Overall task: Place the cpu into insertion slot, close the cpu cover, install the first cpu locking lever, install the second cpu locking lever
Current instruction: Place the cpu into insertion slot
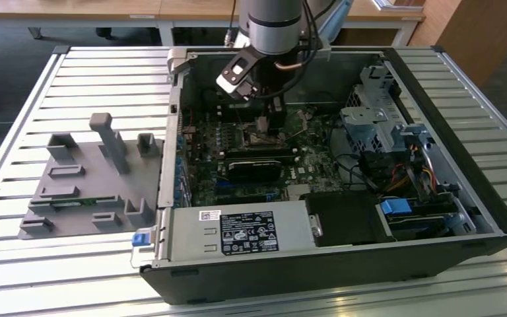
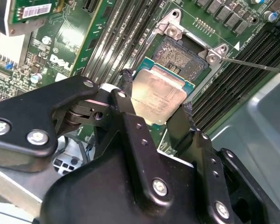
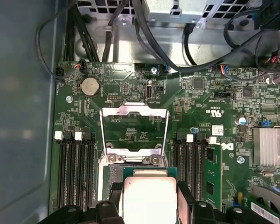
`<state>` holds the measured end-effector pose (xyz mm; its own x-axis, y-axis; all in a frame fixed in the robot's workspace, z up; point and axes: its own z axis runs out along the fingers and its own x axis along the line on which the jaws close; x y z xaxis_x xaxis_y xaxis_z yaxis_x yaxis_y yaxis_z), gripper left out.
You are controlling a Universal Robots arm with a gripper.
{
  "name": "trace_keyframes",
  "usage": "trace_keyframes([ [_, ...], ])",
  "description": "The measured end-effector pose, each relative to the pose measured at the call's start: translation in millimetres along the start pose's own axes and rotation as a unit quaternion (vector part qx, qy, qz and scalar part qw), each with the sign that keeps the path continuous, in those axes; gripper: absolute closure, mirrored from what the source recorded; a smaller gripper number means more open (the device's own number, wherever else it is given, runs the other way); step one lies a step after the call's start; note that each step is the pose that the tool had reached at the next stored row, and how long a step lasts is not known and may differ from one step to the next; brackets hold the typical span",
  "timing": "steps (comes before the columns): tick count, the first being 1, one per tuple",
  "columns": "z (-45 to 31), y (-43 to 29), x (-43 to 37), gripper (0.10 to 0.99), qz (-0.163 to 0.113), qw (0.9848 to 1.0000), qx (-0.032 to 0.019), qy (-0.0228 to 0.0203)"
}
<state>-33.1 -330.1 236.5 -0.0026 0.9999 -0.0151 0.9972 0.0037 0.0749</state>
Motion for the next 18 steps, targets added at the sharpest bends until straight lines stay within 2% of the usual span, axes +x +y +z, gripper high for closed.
trace_keyframes([
  [5, 5.1, -1.3, 3.9, 0.545, 0.002, 1.0, 0.0, -0.0001],
  [12, 10.7, -7.7, 7.6, 0.545, 0.002, 1.0, 0.0, -0.0002],
  [18, 15.4, -10.3, 12.3, 0.545, 0.002, 1.0, 0.0, -0.0001],
])
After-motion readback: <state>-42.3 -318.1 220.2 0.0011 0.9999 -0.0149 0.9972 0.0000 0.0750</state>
